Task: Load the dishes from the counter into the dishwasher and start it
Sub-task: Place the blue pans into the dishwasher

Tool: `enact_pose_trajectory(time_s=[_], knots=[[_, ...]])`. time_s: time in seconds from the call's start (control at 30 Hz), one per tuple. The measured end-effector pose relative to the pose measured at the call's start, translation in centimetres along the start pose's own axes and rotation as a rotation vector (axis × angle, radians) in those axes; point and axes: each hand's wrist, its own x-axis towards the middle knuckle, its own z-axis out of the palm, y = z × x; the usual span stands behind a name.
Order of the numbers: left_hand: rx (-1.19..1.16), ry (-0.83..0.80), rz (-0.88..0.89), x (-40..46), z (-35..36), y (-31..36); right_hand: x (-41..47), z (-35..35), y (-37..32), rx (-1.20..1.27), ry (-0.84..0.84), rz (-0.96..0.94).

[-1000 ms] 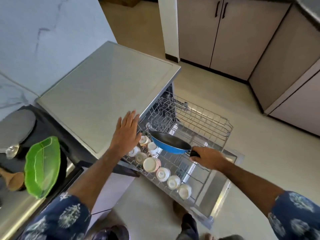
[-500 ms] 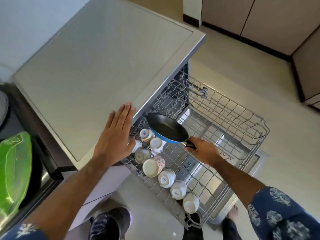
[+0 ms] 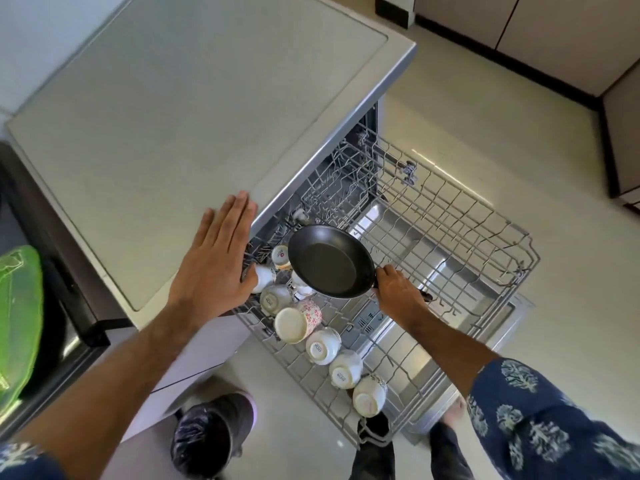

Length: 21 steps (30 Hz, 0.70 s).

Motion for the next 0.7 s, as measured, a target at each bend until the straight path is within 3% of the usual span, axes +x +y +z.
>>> enact_pose_trajectory(time_s=[0.13, 0.37, 0.53, 0.7], knots=[[0.005, -0.008, 0.002, -0.1, 0.0, -0.1, -1.1, -0.8, -0.2, 0.034, 0.005, -0.029], [-0.018, -0.083, -0.03, -0.4, -0.8, 0.3, -4.5, -5.8, -2.0, -0.053, -0.048, -0.255], [-0.132, -0.174, -0.2, -3.6, -3.5, 4.7, -7.0, -11.8, -6.0, -0.134, -0.053, -0.435], [-0.172, -0.134, -0.468, -14.3, -5.7, 8.1, -9.8, -15.8, -13.0, -0.21, -0.075, -0.7]])
